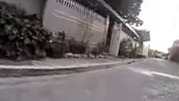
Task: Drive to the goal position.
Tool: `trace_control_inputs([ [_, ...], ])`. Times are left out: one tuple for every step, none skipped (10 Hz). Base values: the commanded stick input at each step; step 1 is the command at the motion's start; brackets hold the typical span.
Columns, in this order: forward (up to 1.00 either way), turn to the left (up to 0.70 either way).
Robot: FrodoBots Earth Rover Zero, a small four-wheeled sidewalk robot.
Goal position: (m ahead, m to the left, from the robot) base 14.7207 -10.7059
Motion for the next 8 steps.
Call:
trace_control_inputs([
  [1.00, -0.40],
  [1.00, -0.40],
  [1.00, -0.40],
  [1.00, -0.40],
  [1.00, -0.40],
  [1.00, -0.38],
  [1.00, -0.36],
  [1.00, -0.33],
])
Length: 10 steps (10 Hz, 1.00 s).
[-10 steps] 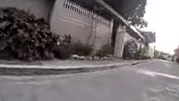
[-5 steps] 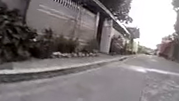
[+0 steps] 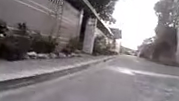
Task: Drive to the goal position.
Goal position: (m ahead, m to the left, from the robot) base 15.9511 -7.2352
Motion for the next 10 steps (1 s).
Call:
trace_control_inputs([
  [1.00, -0.17],
  [1.00, 0.00],
  [1.00, 0.00],
  [1.00, 0.00],
  [1.00, 0.00],
  [1.00, -0.15],
  [1.00, -0.40],
  [1.00, -0.40],
  [1.00, -0.40],
  [1.00, -0.40],
])
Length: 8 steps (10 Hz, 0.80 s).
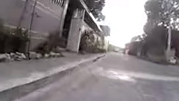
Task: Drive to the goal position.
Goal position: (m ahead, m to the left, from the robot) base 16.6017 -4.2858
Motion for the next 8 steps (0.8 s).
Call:
trace_control_inputs([
  [1.00, -0.40],
  [1.00, -0.40],
  [1.00, 0.00],
  [1.00, 0.00],
  [1.00, 0.00],
  [1.00, 0.00],
  [1.00, 0.00],
  [1.00, 0.00],
])
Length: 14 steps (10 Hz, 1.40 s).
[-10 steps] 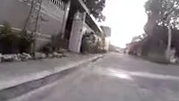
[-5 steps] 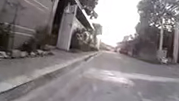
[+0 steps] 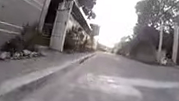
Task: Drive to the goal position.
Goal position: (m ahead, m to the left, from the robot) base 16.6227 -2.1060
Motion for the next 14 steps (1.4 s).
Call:
trace_control_inputs([
  [1.00, 0.00],
  [1.00, 0.00],
  [1.00, 0.00],
  [1.00, 0.00],
  [1.00, -0.02],
  [1.00, -0.31],
  [1.00, -0.40],
  [1.00, -0.40],
  [1.00, -0.40],
  [1.00, -0.40],
  [1.00, -0.40],
  [1.00, -0.40],
  [1.00, -0.40],
  [1.00, -0.39],
])
